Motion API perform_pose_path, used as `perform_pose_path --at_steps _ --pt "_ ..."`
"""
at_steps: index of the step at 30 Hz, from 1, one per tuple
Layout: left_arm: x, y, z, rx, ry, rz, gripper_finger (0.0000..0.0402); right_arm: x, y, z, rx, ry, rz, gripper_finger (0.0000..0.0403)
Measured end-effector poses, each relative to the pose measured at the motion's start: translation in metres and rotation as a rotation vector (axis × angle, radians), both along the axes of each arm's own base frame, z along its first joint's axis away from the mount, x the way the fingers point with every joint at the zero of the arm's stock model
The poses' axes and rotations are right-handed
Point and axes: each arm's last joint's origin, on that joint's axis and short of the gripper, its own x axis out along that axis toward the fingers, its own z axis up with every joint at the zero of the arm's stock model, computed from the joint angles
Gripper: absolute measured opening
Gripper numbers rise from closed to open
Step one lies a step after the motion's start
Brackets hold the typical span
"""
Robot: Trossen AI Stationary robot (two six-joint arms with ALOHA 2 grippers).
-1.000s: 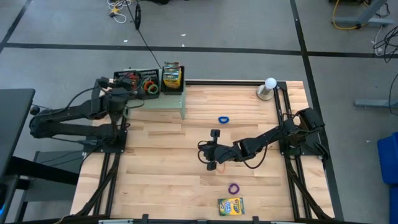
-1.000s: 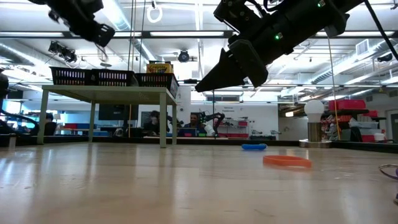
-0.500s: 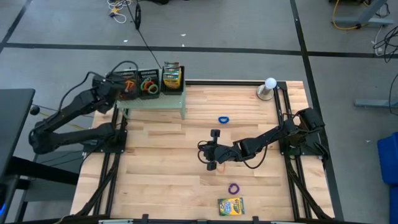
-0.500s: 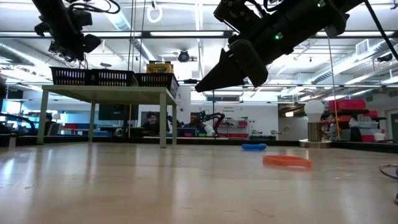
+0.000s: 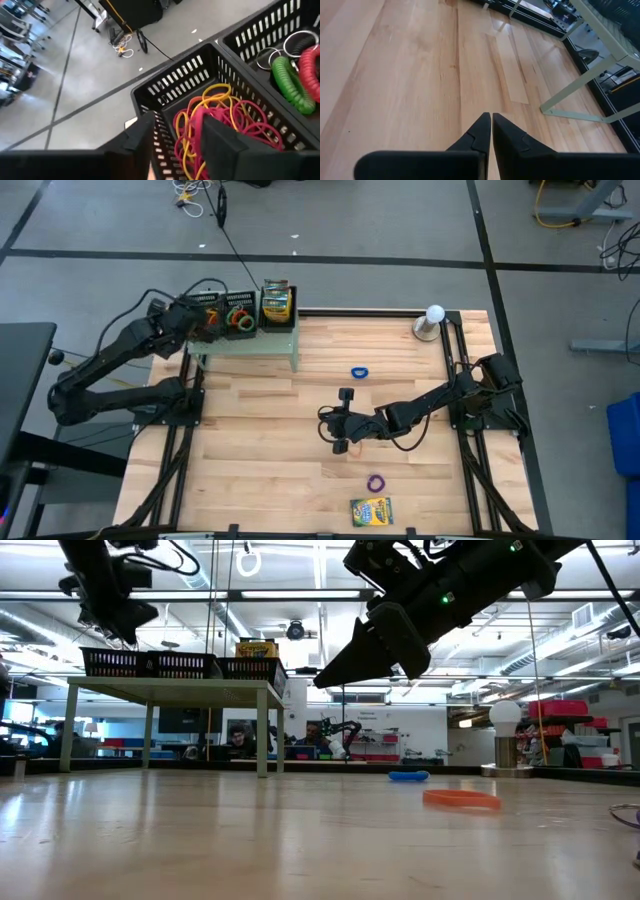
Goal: Pick & Place Office Desk Supplies
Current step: Put the red rubber band into the left black bin on the shelf
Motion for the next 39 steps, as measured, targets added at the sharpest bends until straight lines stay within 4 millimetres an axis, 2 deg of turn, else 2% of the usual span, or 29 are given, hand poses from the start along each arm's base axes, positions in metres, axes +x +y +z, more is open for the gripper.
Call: perform_pose_path --at_steps 6,10,21,29,34,39 --pt "-0.010 -0.008 0.021 -0.026 -0.002 0.002 0.0205 0.000 0.000 0.000 0.012 -0.004 -0.007 0.0025" --pt "-0.012 -0.010 0.022 -0.077 0.035 -0.023 0.0221 0.000 0.000 0.000 0.015 -0.005 -0.008 0.0025" --pt "0.005 0.011 0.007 -0.234 0.217 -0.034 0.0217 0.000 0.000 0.000 0.015 -0.005 -0.008 0.0025" --pt "0.005 0.014 0.005 -0.272 0.299 -0.054 0.0231 0.001 -0.004 0.000 0.027 -0.010 -0.025 0.0025" --pt "0.004 0.010 0.020 -0.321 0.229 -0.117 0.0218 0.003 -0.009 0.000 0.060 -0.013 -0.038 0.0025" --pt "0.005 0.007 0.046 -0.327 0.050 -0.187 0.0195 0.003 -0.011 0.000 0.070 -0.010 -0.030 0.0025"
